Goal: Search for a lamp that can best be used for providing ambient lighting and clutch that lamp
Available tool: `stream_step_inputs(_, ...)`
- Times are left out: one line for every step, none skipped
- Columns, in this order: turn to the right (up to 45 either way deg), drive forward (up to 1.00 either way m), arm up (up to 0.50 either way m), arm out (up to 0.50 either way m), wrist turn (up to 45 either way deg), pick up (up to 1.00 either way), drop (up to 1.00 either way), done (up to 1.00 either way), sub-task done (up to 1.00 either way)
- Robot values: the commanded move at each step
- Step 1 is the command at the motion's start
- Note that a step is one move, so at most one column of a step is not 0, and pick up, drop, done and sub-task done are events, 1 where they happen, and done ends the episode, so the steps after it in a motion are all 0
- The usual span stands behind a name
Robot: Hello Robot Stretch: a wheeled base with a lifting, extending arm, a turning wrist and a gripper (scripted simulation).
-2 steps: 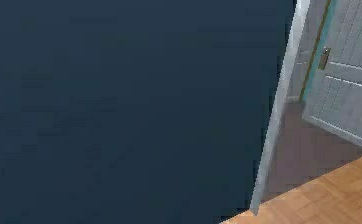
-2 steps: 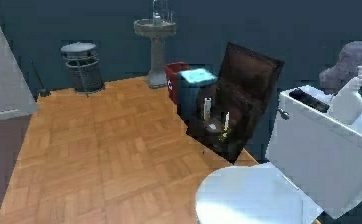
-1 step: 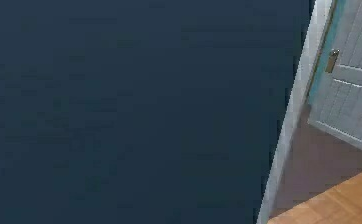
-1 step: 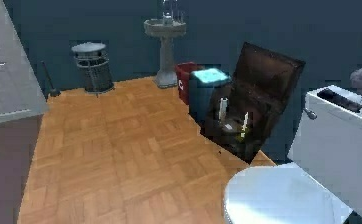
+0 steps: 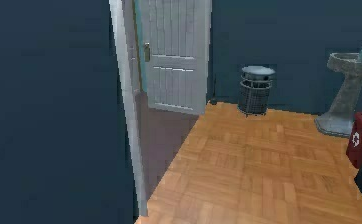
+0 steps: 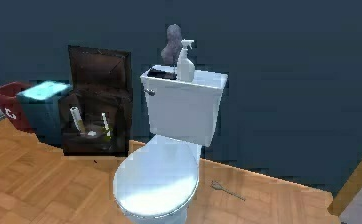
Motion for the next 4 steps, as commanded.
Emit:
stream_step_inputs(18.0,0.0,0.0,0.0,0.0,0.0,0.0,0.0,0.0)
stream_step_inputs(0.0,0.6,0.0,0.0,0.0,0.0,0.0,0.0,0.0)
stream_step_inputs(45.0,0.0,0.0,0.0,0.0,0.0,0.0,0.0,0.0)
stream_step_inputs(6.0,0.0,0.0,0.0,0.0,0.0,0.0,0.0,0.0)
